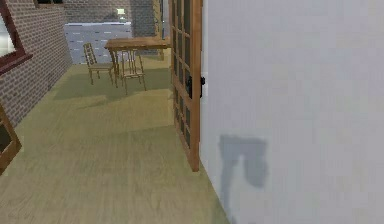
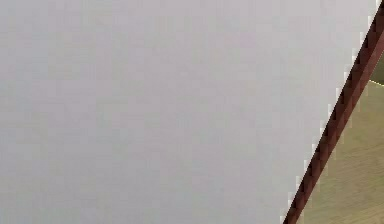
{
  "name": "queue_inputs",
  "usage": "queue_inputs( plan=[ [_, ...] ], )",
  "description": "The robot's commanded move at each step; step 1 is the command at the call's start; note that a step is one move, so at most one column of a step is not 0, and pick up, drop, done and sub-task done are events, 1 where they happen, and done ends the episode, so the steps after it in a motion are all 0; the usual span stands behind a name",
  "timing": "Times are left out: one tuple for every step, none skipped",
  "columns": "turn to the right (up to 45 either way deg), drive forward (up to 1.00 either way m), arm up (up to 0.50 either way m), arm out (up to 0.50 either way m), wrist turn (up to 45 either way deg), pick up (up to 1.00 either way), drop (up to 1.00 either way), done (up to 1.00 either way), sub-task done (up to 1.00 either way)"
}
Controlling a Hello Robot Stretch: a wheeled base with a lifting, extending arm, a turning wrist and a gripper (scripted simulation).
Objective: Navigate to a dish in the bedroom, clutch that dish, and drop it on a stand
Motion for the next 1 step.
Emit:
queue_inputs(
  plan=[
    [0.0,0.00,0.00,0.00,0.0,0.00,0.00,1.00,0.00]
  ],
)
